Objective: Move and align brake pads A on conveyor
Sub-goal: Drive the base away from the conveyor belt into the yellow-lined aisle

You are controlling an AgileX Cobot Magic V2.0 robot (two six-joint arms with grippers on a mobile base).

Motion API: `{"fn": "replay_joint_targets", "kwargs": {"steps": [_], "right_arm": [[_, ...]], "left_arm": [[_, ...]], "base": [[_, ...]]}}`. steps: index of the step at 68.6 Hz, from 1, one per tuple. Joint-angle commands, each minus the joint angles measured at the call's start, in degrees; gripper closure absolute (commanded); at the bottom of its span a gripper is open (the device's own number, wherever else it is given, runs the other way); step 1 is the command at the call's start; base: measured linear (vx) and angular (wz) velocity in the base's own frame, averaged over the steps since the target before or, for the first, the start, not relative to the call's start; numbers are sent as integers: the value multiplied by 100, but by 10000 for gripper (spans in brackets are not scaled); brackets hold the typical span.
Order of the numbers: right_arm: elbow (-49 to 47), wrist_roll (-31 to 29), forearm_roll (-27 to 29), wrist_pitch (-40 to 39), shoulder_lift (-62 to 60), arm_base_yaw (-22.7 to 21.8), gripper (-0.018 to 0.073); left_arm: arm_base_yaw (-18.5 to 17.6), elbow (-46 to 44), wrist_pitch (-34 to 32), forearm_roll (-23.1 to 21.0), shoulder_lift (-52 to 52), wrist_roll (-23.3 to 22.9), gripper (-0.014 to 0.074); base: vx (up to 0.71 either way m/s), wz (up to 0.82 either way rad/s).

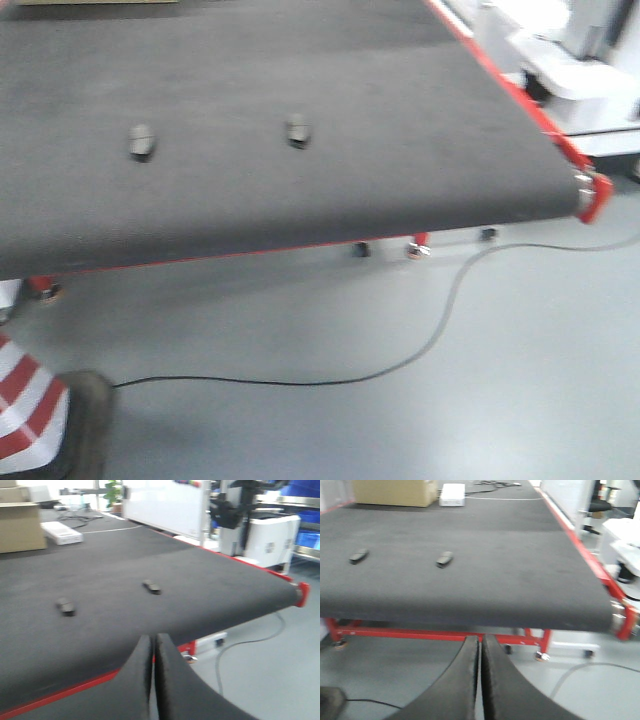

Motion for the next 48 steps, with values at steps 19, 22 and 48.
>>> {"fn": "replay_joint_targets", "kwargs": {"steps": [19, 22, 48], "right_arm": [[-141, -32, -74, -385, 56, -12, 568], [-141, -32, -74, -385, 56, -12, 568], [-141, -32, -74, -385, 56, -12, 568]], "left_arm": [[-23, -122, -390, 33, 77, -5, 603], [-23, -122, -390, 33, 77, -5, 603], [-23, -122, -390, 33, 77, -5, 603]], "base": [[-11, -65], [-10, -82], [-5, -78]]}}
